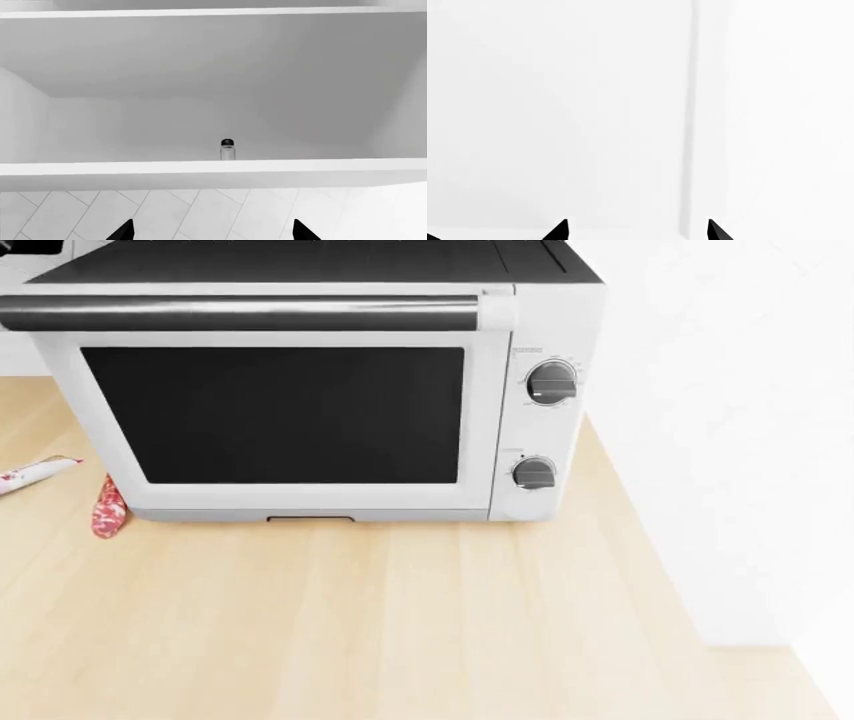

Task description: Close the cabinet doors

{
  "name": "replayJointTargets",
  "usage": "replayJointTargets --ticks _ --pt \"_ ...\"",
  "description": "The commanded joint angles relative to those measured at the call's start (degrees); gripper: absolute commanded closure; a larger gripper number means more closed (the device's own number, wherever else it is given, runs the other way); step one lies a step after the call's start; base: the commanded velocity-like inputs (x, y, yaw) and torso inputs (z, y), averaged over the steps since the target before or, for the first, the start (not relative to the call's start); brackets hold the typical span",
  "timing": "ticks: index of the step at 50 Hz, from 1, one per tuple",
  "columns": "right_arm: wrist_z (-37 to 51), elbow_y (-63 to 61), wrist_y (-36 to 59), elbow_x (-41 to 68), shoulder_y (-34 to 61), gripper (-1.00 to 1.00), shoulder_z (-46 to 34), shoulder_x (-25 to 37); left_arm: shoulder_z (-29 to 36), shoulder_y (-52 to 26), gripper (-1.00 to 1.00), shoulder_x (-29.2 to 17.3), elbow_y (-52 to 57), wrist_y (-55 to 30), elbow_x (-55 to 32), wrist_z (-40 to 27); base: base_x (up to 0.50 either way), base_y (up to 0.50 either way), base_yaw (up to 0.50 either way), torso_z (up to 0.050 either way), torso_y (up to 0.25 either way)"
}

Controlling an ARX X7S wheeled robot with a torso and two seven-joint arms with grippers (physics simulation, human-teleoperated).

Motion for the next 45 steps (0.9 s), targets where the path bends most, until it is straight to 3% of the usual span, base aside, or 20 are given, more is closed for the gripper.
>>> replayJointTargets --ticks 1,45 --pt "-2.7 6.4 -0.6 -3.0 -3.7 -1.0 -5.1 -1.8 0.0 0.3 -1.0 -0.5 0.1 0.6 0.0 0.1 0.0 0.0 0.0 0.0 0.0" --pt "-7.4 16.9 -7.6 -8.7 -8.6 -1.0 -10.0 -6.3 0.3 2.3 -1.0 -1.9 0.4 2.6 1.3 1.0 0.0 0.0 0.0 0.0 0.0"
